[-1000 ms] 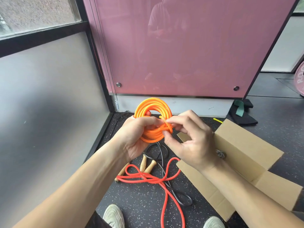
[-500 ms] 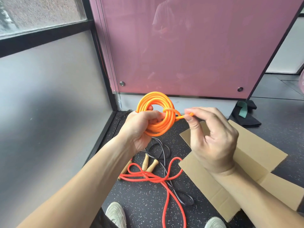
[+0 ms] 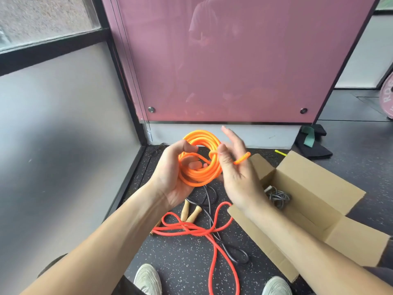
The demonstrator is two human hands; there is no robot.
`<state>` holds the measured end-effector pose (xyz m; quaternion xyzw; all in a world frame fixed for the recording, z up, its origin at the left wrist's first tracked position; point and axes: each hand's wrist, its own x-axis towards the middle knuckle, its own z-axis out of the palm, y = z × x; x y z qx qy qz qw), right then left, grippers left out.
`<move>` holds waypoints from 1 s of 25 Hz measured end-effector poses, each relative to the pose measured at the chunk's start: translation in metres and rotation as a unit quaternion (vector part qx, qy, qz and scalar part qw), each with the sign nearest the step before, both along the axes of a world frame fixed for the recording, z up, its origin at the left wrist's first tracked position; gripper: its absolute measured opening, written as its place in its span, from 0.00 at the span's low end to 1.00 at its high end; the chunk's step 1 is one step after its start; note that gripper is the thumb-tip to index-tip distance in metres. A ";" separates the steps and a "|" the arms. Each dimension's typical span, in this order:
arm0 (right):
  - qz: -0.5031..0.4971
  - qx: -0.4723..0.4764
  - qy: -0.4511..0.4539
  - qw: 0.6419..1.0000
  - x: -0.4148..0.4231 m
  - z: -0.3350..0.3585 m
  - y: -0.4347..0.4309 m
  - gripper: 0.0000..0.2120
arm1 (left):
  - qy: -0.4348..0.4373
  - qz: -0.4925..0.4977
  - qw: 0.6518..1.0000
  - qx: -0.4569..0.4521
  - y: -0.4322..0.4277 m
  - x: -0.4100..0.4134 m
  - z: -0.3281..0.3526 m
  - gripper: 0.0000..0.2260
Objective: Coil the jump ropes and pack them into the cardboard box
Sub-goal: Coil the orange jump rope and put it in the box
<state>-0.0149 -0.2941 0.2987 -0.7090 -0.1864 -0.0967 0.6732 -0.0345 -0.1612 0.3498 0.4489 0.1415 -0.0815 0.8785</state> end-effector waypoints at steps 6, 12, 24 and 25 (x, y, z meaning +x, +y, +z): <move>0.058 0.005 0.277 0.959 0.000 -0.001 -0.001 0.10 | 0.026 0.037 0.995 0.090 0.005 0.014 -0.016 0.12; 0.026 0.020 0.340 0.940 0.008 -0.005 -0.014 0.04 | 0.057 -0.045 0.965 0.252 0.008 0.015 -0.040 0.16; -0.116 -0.249 0.336 0.901 0.071 -0.028 -0.125 0.11 | 0.001 -0.221 0.810 0.542 -0.029 0.022 -0.035 0.21; -0.130 -0.269 0.344 0.890 0.082 -0.034 -0.144 0.09 | -0.020 -0.260 0.771 0.581 -0.032 0.027 -0.032 0.23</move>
